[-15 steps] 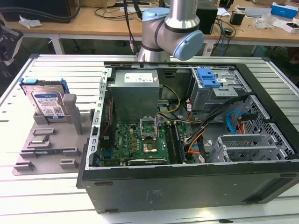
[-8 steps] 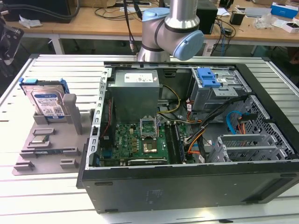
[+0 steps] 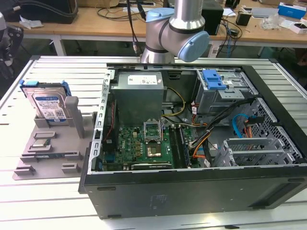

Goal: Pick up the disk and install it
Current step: 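Pick up the disk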

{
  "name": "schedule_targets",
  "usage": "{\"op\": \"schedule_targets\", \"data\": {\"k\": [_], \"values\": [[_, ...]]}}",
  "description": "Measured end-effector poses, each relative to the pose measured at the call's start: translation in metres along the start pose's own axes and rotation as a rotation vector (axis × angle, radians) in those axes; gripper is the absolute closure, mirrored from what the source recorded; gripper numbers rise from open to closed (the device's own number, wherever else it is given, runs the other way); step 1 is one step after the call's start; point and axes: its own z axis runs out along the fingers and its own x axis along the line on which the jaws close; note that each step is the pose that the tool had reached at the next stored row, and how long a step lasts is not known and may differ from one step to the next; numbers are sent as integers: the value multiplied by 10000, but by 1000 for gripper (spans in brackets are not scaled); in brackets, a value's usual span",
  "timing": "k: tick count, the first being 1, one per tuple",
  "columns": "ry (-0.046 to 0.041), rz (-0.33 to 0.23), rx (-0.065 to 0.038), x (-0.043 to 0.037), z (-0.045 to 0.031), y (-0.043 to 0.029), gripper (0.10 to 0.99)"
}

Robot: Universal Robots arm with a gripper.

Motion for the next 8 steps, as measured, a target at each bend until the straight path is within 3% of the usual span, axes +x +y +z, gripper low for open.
{"op": "schedule_targets", "data": {"k": [8], "values": [[52, -1147, -31, 0, 0, 0, 980]]}}
